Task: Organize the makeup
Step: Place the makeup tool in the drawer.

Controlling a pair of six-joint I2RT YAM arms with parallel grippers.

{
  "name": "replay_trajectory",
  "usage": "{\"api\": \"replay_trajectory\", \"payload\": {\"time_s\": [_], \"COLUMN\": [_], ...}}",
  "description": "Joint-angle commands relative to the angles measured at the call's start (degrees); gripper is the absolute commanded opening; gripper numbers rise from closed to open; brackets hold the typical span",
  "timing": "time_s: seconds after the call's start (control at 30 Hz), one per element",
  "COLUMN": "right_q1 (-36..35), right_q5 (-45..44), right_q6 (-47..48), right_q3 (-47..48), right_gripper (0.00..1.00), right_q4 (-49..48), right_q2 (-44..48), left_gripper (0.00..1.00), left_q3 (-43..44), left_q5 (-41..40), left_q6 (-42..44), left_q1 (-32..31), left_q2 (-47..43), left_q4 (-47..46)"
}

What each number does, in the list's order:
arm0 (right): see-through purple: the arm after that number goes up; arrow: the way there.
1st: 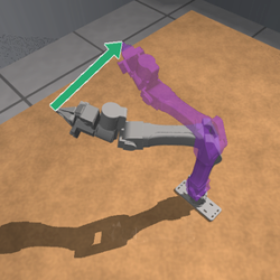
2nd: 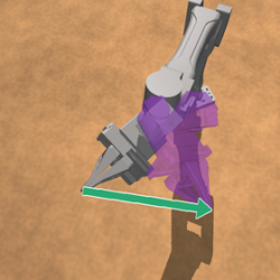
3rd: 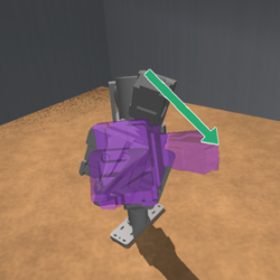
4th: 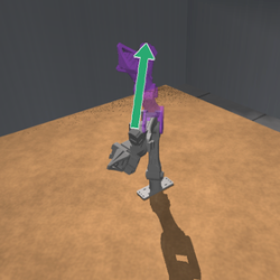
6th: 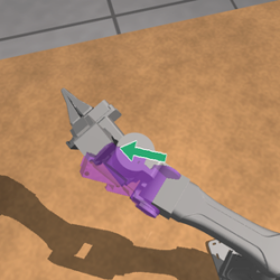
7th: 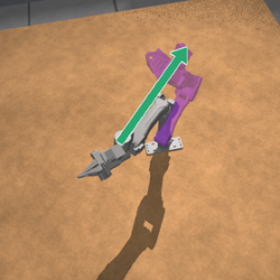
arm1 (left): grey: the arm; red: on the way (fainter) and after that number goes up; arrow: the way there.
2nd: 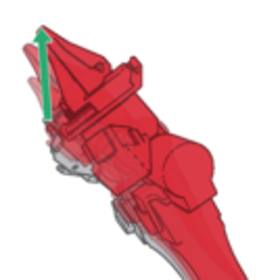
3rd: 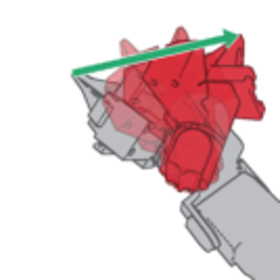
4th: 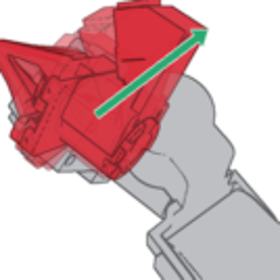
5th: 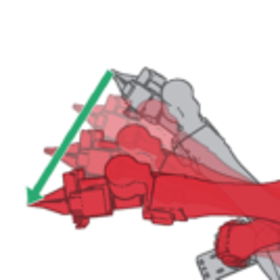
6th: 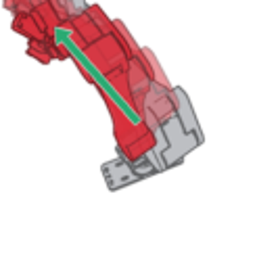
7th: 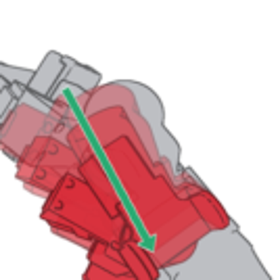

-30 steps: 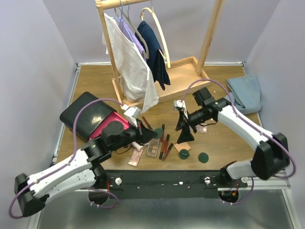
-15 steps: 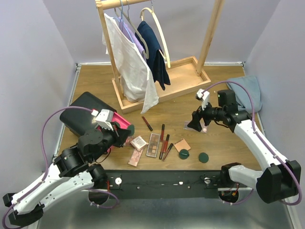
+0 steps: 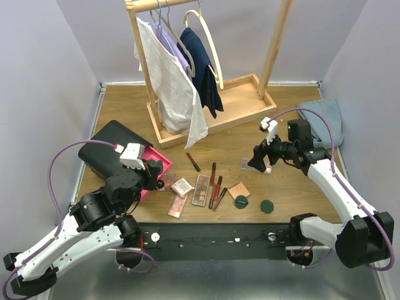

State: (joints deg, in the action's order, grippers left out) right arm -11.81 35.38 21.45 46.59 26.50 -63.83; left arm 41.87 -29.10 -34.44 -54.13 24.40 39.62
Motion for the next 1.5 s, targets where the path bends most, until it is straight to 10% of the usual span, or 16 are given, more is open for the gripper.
{"api": "replay_trajectory", "payload": {"time_s": [0.0,0.47,0.73,1.13,1.47], "right_q1": [0.83,1.35,1.62,1.88,2.41], "right_q5": [-1.54,-1.98,-1.89,-1.71,-1.45], "right_q6": [0.43,0.69,0.61,0.61,0.61], "right_q3": [-1.41,-1.76,-1.85,-1.85,-1.85], "right_gripper": [1.0,1.0,1.0,1.0,1.0], "right_q4": [-1.72,-1.89,-1.89,-1.89,-1.8], "right_q2": [0.38,0.64,1.25,0.99,0.9], "left_gripper": [0.0,0.0,0.0,0.47,0.52], "left_q3": [0.58,0.5,-0.56,1.9,4.89], "left_q5": [-5.7,-5.1,7.29,4.94,3.7], "left_q6": [1.91,4.11,6.75,5.96,6.49], "left_q1": [-0.19,4.29,18.69,20.91,20.91], "left_q2": [1.52,8.2,13.64,15.41,13.74], "left_q4": [0.02,-2.26,-3.93,-0.59,2.13]}}
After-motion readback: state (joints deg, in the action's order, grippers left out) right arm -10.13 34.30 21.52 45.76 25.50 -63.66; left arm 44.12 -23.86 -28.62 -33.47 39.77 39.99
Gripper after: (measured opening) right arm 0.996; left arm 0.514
